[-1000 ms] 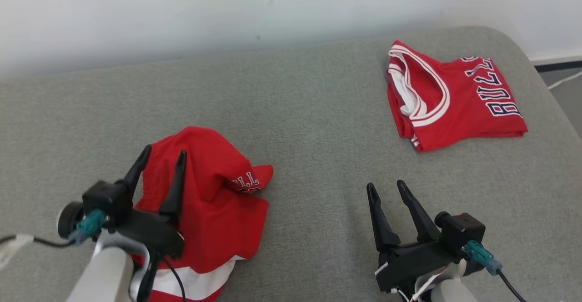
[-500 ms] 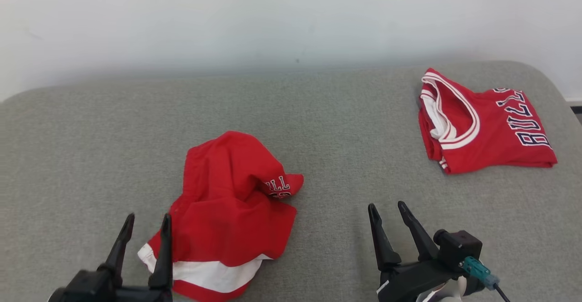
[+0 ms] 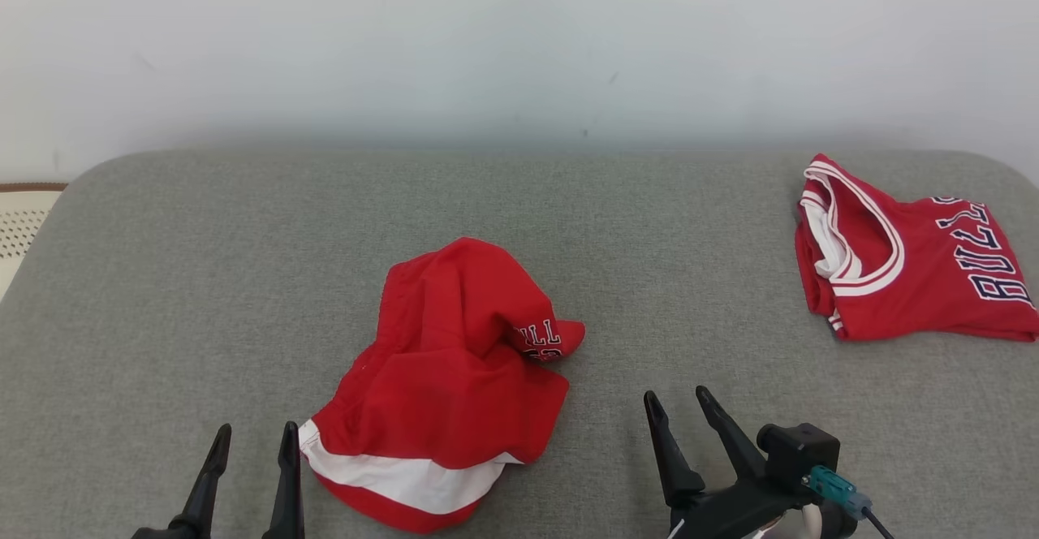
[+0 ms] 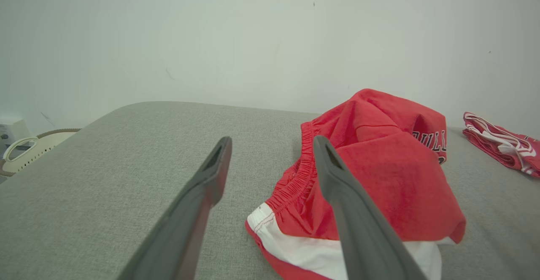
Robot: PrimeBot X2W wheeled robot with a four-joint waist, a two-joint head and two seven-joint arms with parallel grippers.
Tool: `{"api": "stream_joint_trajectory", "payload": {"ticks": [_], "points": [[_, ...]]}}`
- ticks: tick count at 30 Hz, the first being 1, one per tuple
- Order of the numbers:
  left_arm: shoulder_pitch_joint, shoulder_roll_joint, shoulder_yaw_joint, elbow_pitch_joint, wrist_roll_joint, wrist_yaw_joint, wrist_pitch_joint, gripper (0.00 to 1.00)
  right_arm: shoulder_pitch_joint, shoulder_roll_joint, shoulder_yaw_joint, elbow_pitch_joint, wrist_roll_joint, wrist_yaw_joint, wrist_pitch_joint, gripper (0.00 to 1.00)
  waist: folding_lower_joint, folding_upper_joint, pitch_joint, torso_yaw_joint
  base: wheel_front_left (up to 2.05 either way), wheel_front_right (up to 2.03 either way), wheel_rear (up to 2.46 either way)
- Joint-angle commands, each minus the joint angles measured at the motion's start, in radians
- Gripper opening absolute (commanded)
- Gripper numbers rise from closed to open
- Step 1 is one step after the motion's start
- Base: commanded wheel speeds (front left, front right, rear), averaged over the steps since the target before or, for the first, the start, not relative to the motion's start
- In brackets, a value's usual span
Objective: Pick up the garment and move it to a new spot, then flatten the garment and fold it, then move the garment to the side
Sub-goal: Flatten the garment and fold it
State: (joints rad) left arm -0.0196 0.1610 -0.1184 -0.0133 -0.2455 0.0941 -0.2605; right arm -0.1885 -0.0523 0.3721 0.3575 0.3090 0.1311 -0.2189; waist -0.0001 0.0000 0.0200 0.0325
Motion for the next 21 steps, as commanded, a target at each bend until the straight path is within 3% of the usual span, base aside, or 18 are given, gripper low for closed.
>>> {"api": "stream_joint_trajectory", "payload": {"ticks": [1, 11, 21], "points": [[0.011, -0.003, 0.001, -0.003, 0.008, 0.000, -0.004, 1.00, 0.003, -0.007, 0.008, 0.006, 0.011, -0.001, 0.008, 1.00, 0.0001, 0.0000, -0.003, 0.009, 0.00, 0.00, 0.00], [-0.007, -0.020, -0.012, -0.005, 0.016, -0.010, -0.004, 1.00, -0.089, -0.033, 0.081, 0.108, 0.047, -0.001, 0.063, 1.00, 0.0001, 0.0000, 0.006, 0.047, 0.00, 0.00, 0.00], [-0.047, -0.043, -0.041, 0.016, 0.026, -0.032, -0.004, 1.00, -0.265, -0.021, 0.155, 0.338, 0.105, -0.001, 0.053, 1.00, 0.0001, 0.0000, 0.045, 0.123, 0.00, 0.00, 0.00]]}}
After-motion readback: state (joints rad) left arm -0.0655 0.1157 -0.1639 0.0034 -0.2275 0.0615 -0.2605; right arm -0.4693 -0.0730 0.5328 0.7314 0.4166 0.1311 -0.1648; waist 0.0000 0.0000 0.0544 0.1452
